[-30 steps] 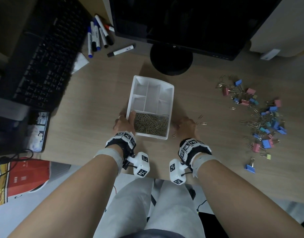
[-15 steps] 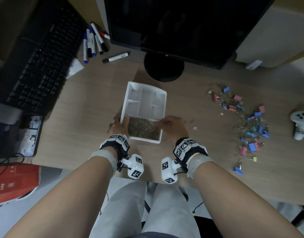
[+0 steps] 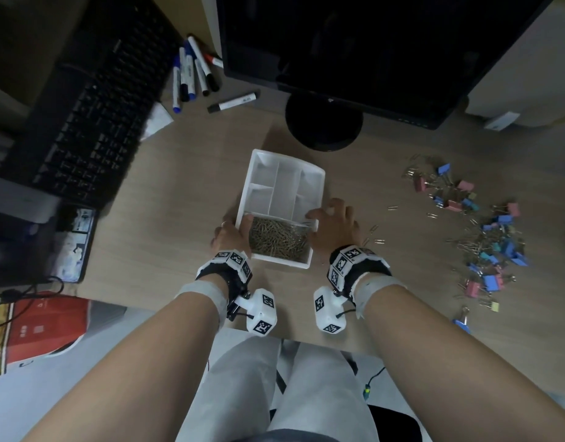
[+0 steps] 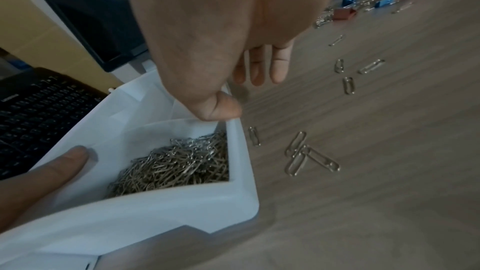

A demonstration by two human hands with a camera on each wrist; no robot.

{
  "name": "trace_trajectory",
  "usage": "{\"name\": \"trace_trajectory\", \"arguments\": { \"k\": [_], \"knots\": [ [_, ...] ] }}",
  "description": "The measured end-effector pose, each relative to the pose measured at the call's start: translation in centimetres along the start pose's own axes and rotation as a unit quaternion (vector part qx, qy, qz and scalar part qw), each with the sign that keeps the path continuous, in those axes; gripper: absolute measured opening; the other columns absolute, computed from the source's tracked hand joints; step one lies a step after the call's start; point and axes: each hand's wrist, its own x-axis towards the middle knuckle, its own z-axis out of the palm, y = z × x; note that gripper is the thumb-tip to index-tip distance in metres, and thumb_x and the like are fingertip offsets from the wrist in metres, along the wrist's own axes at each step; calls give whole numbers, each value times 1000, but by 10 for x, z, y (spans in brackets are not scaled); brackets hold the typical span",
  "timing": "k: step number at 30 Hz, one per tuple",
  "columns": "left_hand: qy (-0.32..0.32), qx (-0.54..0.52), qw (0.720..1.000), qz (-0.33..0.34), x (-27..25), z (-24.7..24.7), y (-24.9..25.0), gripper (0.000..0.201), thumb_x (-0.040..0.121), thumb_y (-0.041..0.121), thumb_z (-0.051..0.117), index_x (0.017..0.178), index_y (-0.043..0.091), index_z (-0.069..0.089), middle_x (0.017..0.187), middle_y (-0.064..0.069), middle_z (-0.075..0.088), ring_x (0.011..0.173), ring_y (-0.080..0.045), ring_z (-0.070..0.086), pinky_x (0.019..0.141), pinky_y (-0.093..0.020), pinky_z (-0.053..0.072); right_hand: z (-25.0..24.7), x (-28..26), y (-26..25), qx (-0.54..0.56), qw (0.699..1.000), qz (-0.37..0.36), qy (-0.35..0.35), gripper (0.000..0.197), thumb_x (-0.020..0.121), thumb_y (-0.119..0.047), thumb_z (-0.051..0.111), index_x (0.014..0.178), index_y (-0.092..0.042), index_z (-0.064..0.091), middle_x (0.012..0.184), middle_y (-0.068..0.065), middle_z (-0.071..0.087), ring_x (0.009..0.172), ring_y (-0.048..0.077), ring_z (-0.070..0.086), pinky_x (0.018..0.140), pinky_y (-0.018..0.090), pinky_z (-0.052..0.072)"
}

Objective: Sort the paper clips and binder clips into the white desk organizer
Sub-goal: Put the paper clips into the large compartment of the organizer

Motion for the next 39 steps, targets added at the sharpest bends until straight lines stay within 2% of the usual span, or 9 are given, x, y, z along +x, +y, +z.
{"name": "trace_trajectory", "arguments": {
  "k": [8,12,17,20,23,31,33,36,39],
  "knots": [
    [3,8,1000,-14,-3,-1,3,72,92,67,30,129,8,48,118,-19,58,111,-40,56,96,-46,45,4,11,-11,42,997,35,-61,21,91,-37,59,109,-28,65,131,7,39,128,32,31,101,44,38],
    [4,8,1000,-20,-2,0,2,71,92,66,31,126,6,49,118,-20,58,110,-40,56,96,-48,45,1,11,-14,82,996,32,-22,21,88,-34,63,99,-18,69,121,12,47,120,34,39,96,44,43],
    [-1,6,1000,-27,0,1,1,72,91,68,31,129,9,48,120,-19,57,113,-40,55,99,-48,44,9,1,3,171,985,-17,16,9,86,-38,70,89,-30,73,136,2,46,132,26,34,102,34,29],
    [-2,-2,999,-40,0,-1,2,68,92,65,33,129,10,48,123,-20,55,116,-39,53,100,-47,42,11,-10,5,222,975,-26,12,16,87,-45,69,94,-33,77,146,-3,43,138,19,26,112,37,25],
    [-11,20,999,-49,-4,-3,8,70,94,63,31,129,4,47,127,-21,52,119,-39,51,101,-45,41,14,-16,18,239,969,13,63,18,90,-32,68,101,-21,76,134,3,52,131,26,37,106,32,29],
    [-1,-13,1000,-14,1,0,0,72,91,68,31,133,12,47,126,-19,56,116,-39,54,102,-50,42,44,-33,47,231,946,225,33,99,66,-50,84,139,-2,37,128,19,48,115,38,53,94,45,48],
    [0,-18,1000,-9,1,1,0,74,90,70,30,132,11,47,126,-18,57,116,-38,54,101,-50,43,51,-32,46,210,946,246,24,87,68,-58,80,128,-4,47,115,16,58,104,34,61,84,41,51],
    [4,-26,1000,-8,0,0,-1,75,89,71,30,132,11,48,125,-18,57,115,-38,55,101,-49,43,49,-25,44,182,957,227,-10,39,73,-53,76,79,-18,62,78,6,62,79,25,67,65,29,46],
    [-4,-12,1000,-15,0,-2,-1,76,90,70,29,131,9,47,125,-20,56,116,-39,54,102,-50,42,47,-21,45,196,956,217,-31,24,77,-41,72,72,-18,69,73,2,67,74,22,67,63,23,44]
  ]
}}
